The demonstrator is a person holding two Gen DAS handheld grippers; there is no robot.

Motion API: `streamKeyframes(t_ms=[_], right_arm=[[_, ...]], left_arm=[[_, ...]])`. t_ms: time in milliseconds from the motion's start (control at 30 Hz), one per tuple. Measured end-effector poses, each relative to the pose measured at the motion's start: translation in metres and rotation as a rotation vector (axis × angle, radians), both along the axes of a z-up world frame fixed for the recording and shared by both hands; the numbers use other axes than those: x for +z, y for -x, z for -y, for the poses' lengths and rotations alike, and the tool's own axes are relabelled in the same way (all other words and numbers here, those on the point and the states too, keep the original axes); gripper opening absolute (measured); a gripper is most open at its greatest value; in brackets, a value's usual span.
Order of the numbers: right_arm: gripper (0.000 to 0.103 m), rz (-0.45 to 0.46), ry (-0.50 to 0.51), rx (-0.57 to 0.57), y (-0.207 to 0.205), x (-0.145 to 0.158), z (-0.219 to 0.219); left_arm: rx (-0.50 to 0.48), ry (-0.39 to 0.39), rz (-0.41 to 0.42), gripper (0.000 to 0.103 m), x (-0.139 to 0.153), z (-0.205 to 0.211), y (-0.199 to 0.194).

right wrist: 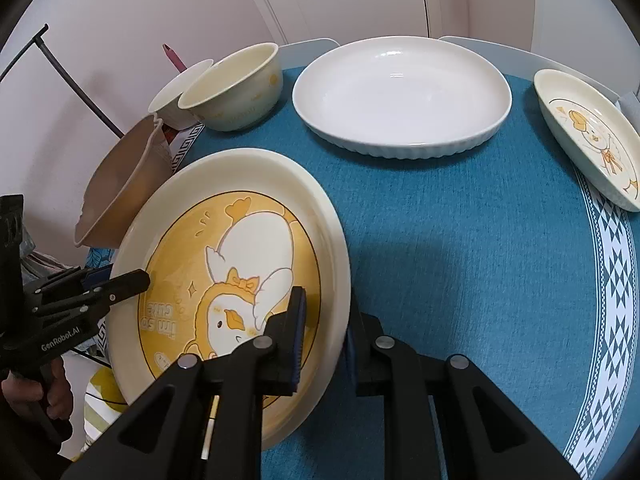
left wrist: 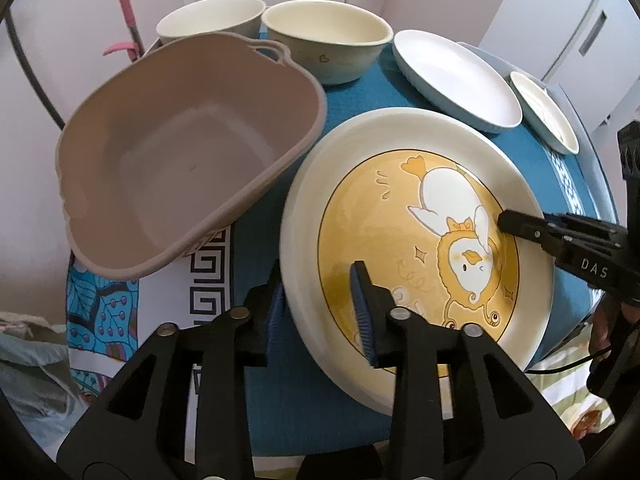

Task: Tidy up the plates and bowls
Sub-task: 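Lift the yellow plate and carry it toward the beige basin with both grippers, then lower the yellow plate onto the cloth beside the basin and open both grippers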

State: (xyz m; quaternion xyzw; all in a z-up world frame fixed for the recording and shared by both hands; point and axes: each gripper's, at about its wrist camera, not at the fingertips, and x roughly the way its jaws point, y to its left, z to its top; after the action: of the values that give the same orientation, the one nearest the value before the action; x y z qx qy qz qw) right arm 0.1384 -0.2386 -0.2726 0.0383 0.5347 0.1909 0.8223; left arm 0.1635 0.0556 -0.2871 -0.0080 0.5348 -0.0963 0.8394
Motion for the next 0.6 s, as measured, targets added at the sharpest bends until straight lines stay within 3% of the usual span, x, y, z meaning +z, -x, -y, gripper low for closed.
streamKeyframes(t_ms=[133, 367, 500, 600], right_arm=[[0.016, 0.036, 0.014, 0.002, 0.004, 0.003, 0.001], [0.024, 0.009, 0.009, -0.002, 0.005, 0.015, 0.011], [0.024, 0.055, 0.016, -0.012, 0.008, 0.05, 0.022], [0.024, 0.114, -0.004, -0.033, 0.006, 0.086, 0.031]], left_arm=[[-0.027, -0.065, 0.05, 0.073, 0.008, 0.013, 0.006], [-0.065, -0.107, 0.062, 0.074, 0.024, 0.025, 0.009], [-0.062, -0.101, 0.072, 0.074, 0.052, 0.022, 0.015], [-0.061, -0.066, 0.148, 0.074, 0.093, 0.026, 0.013]])
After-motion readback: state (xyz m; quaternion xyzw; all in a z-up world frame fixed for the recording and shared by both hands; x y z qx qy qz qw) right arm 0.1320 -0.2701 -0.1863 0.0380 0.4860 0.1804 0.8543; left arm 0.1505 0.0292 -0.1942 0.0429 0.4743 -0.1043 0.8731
